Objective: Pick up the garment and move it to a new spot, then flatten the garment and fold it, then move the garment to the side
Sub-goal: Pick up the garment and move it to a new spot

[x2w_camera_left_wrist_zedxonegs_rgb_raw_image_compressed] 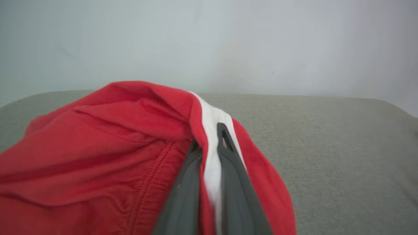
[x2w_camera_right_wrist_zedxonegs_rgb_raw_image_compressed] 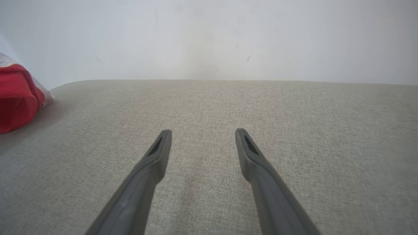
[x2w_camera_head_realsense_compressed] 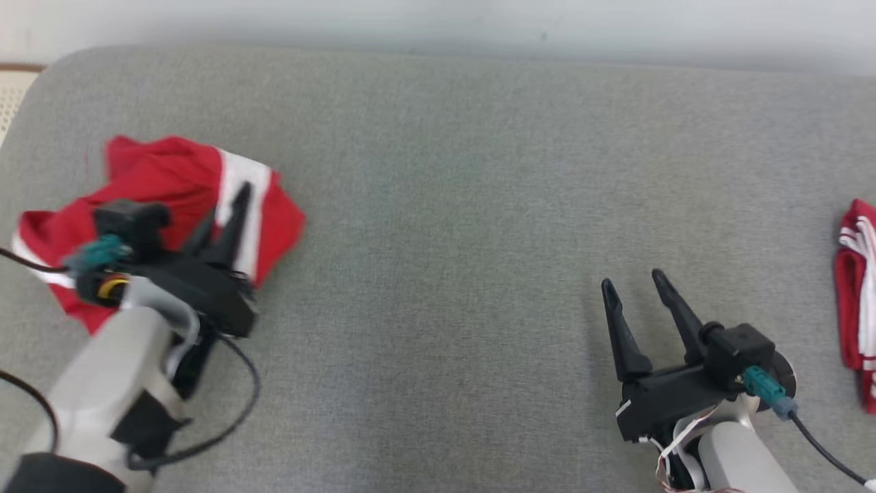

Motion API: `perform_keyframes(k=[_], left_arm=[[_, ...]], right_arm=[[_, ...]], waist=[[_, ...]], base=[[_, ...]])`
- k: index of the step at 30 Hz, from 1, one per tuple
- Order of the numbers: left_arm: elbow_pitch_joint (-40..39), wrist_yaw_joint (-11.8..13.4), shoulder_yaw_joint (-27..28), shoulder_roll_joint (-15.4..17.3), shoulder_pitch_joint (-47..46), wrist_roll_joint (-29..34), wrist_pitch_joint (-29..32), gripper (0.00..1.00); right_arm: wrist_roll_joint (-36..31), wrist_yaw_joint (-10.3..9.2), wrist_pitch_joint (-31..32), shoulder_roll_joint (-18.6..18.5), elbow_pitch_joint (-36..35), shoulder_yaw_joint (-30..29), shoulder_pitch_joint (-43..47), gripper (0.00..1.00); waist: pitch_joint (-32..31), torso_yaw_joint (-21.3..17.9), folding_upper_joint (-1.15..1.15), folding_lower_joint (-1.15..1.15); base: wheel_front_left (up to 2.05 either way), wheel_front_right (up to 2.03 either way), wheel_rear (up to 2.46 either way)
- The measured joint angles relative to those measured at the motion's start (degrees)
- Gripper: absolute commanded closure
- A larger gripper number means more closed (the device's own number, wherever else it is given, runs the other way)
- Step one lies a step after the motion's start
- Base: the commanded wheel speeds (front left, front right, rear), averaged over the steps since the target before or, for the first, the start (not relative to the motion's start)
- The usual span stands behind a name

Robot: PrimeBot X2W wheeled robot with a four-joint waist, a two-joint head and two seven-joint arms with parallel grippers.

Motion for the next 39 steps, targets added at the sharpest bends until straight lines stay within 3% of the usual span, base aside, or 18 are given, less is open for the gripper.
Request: perform_keyframes(k=[12, 21, 25, 26, 27, 28, 39], left_arm=[[-8.0, 0.0, -2.9, -10.1, 7.5, 4.0, -0.2, 1.00], [-9.0, 0.0, -7.2, -13.6, 9.6, 4.5, -0.2, 1.00], [-8.4, 0.0, -6.4, -13.8, 9.6, 6.5, -0.2, 1.00], [-8.2, 0.0, -5.4, -13.9, 9.7, 7.1, -0.2, 0.90], [-8.1, 0.0, -4.5, -13.9, 9.7, 7.6, -0.2, 0.22], [-7.9, 0.0, -3.8, -13.9, 9.8, 8.3, -0.2, 0.00], [-9.8, 0.6, 11.9, -14.8, 18.2, 18.7, -0.2, 0.00]], right_arm=[[0.1, 0.00, 0.0, 1.5, 1.0, 0.3, 0.8, 0.00], [0.2, 0.00, 0.0, 1.9, 1.5, 0.7, 0.9, 0.00], [0.6, 0.00, 0.0, 2.0, 1.7, 0.8, 1.0, 0.00], [0.7, 0.00, 0.0, 2.0, 1.8, 0.8, 1.0, 0.00], [0.7, 0.00, 0.0, 2.1, 1.8, 0.8, 1.0, 0.00], [0.7, 0.00, 0.0, 2.1, 1.8, 0.7, 1.0, 0.00], [0.8, 0.00, 0.0, 2.5, 1.7, 0.7, 2.1, 0.00]], waist=[[-3.6, -5.5, 0.00, 0.00], [-4.5, -11.7, 0.00, 0.00], [-4.7, -14.1, 0.00, 0.00], [-4.8, -14.6, 0.00, -0.01], [-4.9, -15.0, 0.00, 0.00], [-4.9, -15.4, 0.00, 0.00], [-6.4, -12.7, 0.00, 0.00]], base=[[0.00, 0.00, 0.00], [0.00, 0.00, 0.00], [0.00, 0.00, 0.00], [0.00, 0.00, 0.00], [0.00, 0.00, 0.00], [0.00, 0.00, 0.00], [0.00, 0.00, 0.00]])
